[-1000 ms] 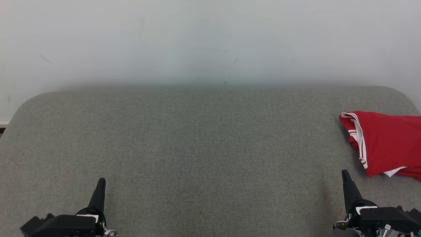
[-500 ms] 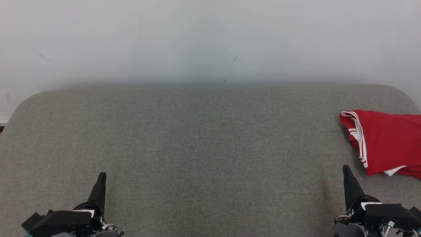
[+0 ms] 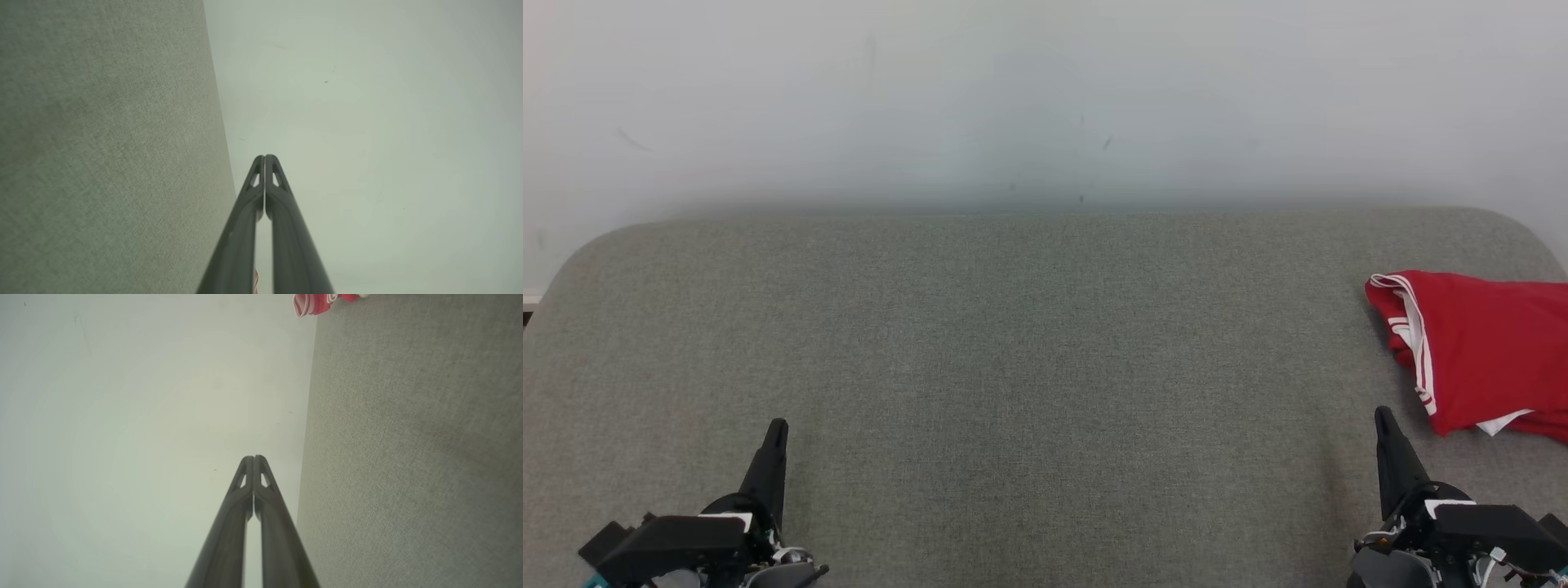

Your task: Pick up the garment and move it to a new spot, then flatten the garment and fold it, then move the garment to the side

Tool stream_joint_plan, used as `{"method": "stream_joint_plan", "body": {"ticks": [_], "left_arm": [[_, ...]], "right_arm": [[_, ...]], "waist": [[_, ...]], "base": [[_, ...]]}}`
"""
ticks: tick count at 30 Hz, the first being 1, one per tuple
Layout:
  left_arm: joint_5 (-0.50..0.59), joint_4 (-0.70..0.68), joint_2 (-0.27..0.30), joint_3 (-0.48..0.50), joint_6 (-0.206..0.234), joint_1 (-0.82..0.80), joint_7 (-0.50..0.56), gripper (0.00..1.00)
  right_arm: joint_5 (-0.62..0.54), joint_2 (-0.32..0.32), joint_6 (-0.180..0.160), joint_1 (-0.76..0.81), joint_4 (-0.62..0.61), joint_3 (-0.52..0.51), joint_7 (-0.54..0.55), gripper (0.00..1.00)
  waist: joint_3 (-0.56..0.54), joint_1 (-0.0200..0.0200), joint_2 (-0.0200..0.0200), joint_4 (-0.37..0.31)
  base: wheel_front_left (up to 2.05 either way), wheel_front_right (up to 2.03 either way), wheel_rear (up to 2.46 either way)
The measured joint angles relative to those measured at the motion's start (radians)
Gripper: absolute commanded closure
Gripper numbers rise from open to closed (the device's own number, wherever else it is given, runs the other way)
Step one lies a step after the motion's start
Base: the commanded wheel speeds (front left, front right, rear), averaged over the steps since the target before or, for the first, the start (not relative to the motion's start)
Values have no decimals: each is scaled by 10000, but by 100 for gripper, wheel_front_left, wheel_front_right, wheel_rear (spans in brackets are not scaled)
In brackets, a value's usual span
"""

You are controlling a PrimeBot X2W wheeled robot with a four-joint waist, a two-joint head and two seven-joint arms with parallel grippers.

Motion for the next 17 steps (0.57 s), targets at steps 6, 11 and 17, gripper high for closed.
{"method": "stream_joint_plan", "body": {"ticks": [6,11,17], "left_arm": [[0,0,0,0,0,0,0,100],[0,0,0,0,0,0,0,100],[0,0,-2,0,0,0,0,100]], "right_arm": [[8,0,0,-1,0,0,0,100],[8,0,0,-1,0,0,0,100],[8,0,0,-2,0,4,0,100]], "waist": [[0,0,0,0],[0,0,0,0],[0,0,-1,0]], "base": [[0,0,0],[0,0,0],[0,0,0]]}}
